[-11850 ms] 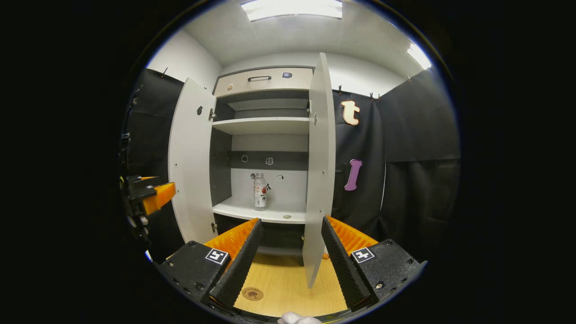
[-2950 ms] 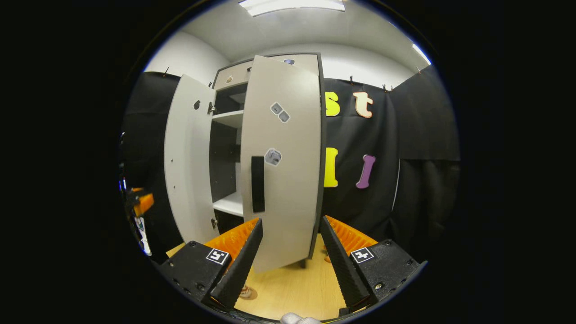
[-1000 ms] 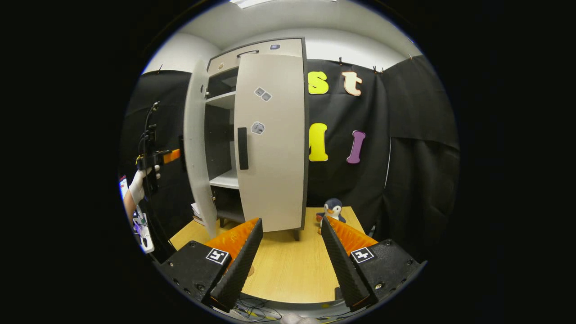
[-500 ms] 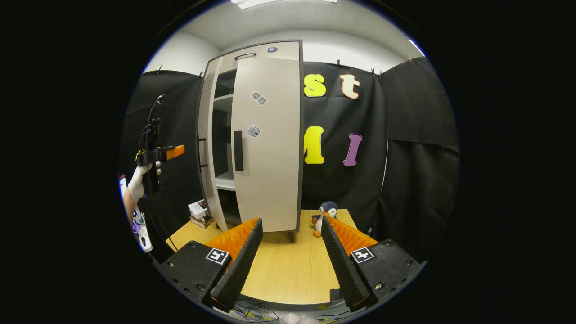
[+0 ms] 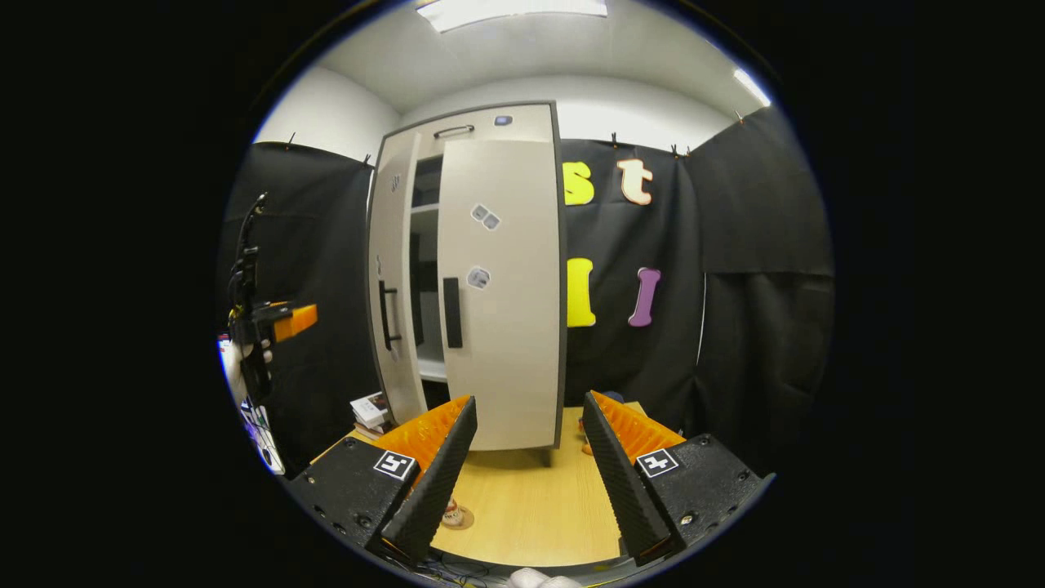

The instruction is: Grasp the bottle in the cabinet with the left hand and place it on the coaster, then close the right door with the right hand and the left door with the left hand.

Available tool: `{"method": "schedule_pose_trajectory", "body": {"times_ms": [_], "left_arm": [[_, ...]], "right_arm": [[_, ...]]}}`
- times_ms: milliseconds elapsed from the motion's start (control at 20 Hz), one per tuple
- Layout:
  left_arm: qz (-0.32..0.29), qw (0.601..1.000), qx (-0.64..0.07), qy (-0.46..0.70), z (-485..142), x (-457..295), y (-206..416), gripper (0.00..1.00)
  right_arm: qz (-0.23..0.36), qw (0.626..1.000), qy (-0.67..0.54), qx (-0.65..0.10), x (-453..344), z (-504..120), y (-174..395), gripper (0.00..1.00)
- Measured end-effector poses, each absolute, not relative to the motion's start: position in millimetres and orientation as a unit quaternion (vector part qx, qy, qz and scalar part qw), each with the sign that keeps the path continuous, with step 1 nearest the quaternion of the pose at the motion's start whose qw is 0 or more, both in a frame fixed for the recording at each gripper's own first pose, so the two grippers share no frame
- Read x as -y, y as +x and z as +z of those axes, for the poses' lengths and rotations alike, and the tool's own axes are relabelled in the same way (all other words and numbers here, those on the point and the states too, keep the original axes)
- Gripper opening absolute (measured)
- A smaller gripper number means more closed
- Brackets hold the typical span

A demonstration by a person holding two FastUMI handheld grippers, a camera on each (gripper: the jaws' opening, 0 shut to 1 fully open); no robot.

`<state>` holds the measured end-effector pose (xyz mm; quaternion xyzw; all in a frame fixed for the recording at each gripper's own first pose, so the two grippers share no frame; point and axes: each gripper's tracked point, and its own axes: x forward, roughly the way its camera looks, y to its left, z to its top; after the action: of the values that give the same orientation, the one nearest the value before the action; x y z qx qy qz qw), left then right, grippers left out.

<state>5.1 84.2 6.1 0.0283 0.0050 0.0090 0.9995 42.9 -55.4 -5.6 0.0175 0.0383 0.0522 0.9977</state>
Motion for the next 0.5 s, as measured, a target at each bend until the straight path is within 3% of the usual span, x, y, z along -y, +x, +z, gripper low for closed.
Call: {"method": "schedule_pose_trajectory", "body": {"times_ms": [500], "left_arm": [[0.008, 0.999, -0.031, 0.000, -22.5, -74.4, -69.6, 0.96]], "right_arm": [[0.050, 0.999, 0.021, -0.005, 34.9, 6.6, 22.5, 0.81]]}}
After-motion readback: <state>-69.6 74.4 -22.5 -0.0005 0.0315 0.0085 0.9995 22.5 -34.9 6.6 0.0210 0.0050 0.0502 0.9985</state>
